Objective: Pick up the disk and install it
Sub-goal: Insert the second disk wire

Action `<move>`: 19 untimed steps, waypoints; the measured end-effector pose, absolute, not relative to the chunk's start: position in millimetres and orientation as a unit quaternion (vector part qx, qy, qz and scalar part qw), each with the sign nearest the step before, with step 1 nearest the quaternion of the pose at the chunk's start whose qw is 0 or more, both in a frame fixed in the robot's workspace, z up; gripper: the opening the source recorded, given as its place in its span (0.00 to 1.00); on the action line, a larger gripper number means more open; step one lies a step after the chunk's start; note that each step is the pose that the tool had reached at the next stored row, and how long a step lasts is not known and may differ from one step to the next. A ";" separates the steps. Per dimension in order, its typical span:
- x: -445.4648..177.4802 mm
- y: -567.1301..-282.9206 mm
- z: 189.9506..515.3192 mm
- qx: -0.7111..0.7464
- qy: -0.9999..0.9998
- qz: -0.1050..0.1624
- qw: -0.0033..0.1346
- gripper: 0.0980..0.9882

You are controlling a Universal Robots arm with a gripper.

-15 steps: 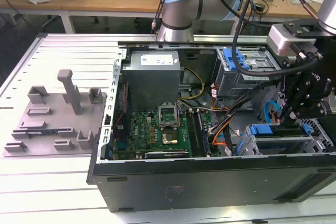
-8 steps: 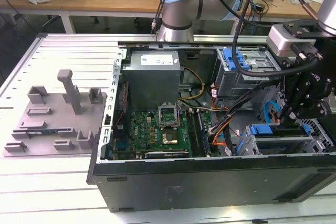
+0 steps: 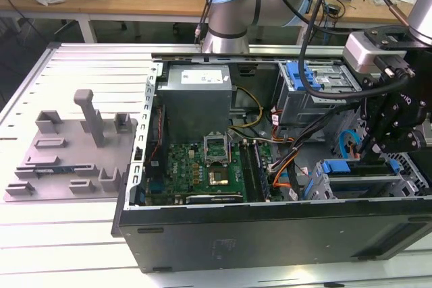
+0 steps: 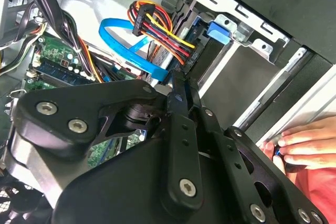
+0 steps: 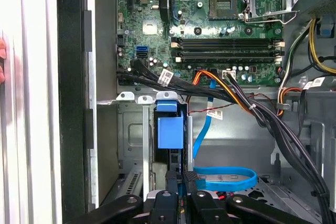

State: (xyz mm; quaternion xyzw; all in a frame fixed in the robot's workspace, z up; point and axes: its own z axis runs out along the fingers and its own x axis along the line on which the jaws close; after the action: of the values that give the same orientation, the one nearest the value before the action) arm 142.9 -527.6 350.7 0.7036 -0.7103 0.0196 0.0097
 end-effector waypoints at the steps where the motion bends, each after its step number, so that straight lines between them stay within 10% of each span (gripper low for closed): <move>1: 142.9 -527.6 350.1 0.704 -0.710 0.020 0.010 0.07; 19: 142.9 -526.8 344.7 0.704 -0.710 0.020 0.010 0.07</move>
State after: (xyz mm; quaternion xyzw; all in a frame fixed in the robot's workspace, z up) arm 142.9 -526.8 344.7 0.7035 -0.7103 0.0196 0.0097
